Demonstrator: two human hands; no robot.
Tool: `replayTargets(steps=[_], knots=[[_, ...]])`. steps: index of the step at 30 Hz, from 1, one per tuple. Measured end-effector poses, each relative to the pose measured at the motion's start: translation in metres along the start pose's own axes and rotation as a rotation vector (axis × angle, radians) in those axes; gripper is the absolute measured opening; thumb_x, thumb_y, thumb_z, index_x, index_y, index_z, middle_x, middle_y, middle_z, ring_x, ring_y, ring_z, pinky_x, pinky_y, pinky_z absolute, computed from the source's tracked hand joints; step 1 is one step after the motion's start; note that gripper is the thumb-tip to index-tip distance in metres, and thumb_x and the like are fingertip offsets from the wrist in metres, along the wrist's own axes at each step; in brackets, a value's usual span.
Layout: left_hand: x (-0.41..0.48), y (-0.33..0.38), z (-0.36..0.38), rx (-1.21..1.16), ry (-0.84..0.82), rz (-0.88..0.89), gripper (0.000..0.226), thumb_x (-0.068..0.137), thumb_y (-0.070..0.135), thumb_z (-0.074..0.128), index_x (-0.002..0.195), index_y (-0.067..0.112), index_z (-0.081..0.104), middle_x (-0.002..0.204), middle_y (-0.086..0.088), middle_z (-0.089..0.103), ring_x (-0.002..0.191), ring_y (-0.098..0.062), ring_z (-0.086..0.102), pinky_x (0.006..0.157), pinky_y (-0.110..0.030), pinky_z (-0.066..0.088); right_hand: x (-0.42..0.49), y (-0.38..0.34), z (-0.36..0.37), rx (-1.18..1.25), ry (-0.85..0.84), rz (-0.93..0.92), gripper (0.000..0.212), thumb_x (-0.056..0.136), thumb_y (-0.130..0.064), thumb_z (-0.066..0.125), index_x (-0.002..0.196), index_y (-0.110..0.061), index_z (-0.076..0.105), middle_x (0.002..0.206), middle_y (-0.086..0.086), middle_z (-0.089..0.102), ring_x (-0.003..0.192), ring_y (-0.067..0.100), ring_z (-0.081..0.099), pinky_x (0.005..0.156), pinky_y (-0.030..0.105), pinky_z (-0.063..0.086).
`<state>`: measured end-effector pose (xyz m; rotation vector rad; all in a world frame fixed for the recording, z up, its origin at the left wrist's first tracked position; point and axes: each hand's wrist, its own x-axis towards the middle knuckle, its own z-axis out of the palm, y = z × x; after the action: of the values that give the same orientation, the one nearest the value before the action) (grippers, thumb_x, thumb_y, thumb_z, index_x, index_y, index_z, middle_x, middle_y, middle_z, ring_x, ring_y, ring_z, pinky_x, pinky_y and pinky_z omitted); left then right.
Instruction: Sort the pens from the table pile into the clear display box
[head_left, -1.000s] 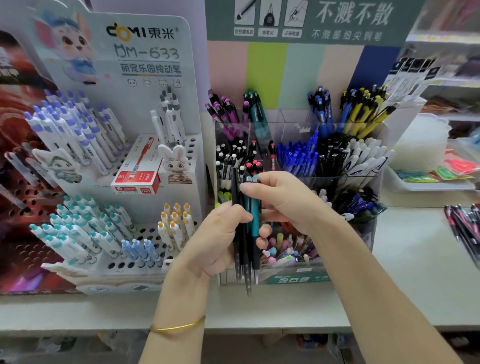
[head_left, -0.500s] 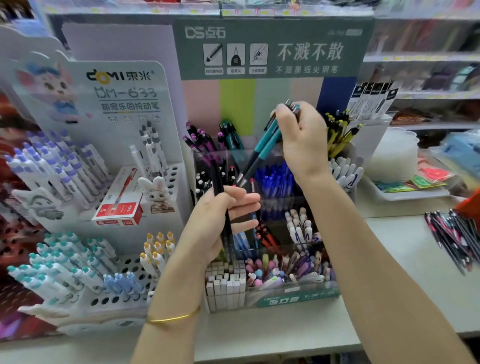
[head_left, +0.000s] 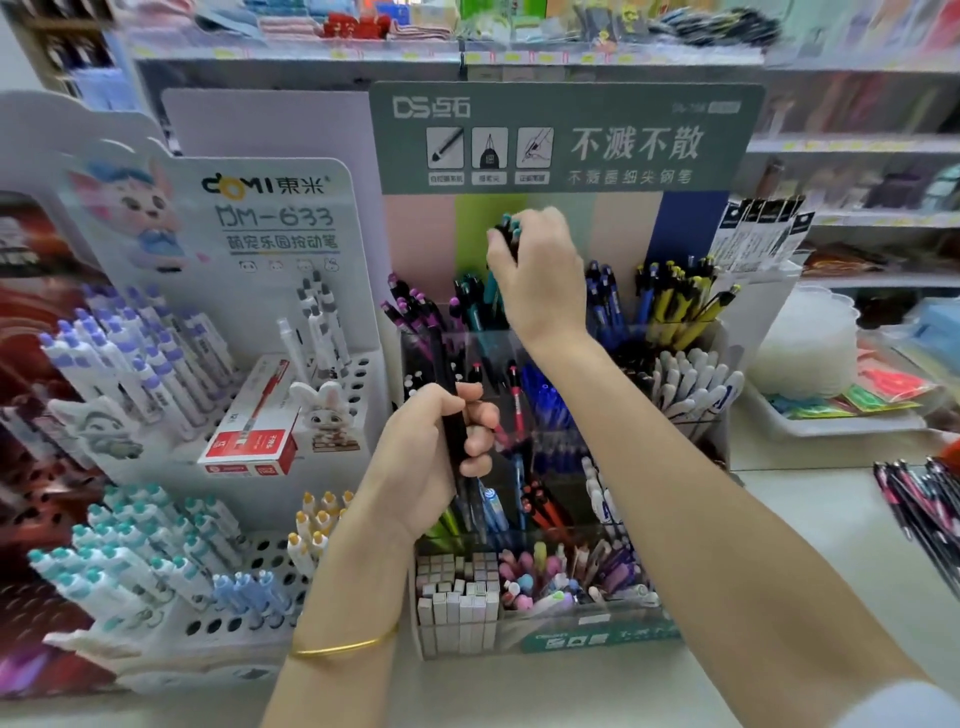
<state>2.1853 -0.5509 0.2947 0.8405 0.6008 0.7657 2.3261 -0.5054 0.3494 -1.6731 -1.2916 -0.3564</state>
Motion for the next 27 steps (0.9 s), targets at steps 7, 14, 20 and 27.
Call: replayTargets(steps=[7, 14, 20, 27], knots=[[-0.005, 0.0, -0.01, -0.026, -0.071, 0.022, 0.025, 0.093, 0.0, 0.028, 0.095, 0.004, 0.052, 0.07, -0.005, 0.055, 0.054, -0.013, 0.044, 0.047, -0.023, 0.037, 0.012, -0.003, 0.004, -0.297, -0.473, 0.142, 0.036, 0.098, -0.024, 0.05, 0.066, -0.011, 0.037, 0.081, 0.006, 0.046, 0.081, 0.029, 0.046, 0.066, 0.033, 0.034], [-0.009, 0.0, -0.013, -0.009, -0.169, 0.039, 0.028, 0.096, -0.004, 0.035, 0.11, 0.003, 0.057, 0.072, -0.002, 0.056, 0.059, -0.011, 0.051, 0.055, -0.023, 0.043, -0.003, 0.002, -0.015, 0.096, -0.537, 0.293, 0.043, 0.09, -0.025, 0.062, 0.121, -0.004, 0.041, 0.102, 0.004, 0.048, 0.092, 0.027, 0.055, 0.081, 0.041, 0.05], [-0.015, -0.006, -0.019, 0.044, -0.328, 0.039, 0.031, 0.09, 0.003, 0.052, 0.121, 0.002, 0.052, 0.092, -0.01, 0.071, 0.064, -0.013, 0.059, 0.06, -0.026, 0.052, -0.052, -0.008, -0.063, 0.424, -0.484, 0.202, 0.021, 0.092, -0.018, 0.059, 0.113, -0.014, 0.059, 0.09, -0.001, 0.065, 0.069, 0.006, 0.064, 0.057, 0.027, 0.054], [-0.023, -0.029, -0.013, 0.319, -0.543, -0.099, 0.024, 0.092, 0.012, 0.048, 0.114, 0.008, 0.055, 0.092, -0.013, 0.069, 0.058, -0.011, 0.05, 0.059, -0.025, 0.043, -0.11, 0.022, -0.082, 0.597, -0.742, 0.369, 0.017, 0.085, -0.019, 0.07, 0.082, -0.002, 0.07, 0.063, 0.006, 0.06, 0.056, 0.02, 0.055, 0.057, 0.022, 0.046]])
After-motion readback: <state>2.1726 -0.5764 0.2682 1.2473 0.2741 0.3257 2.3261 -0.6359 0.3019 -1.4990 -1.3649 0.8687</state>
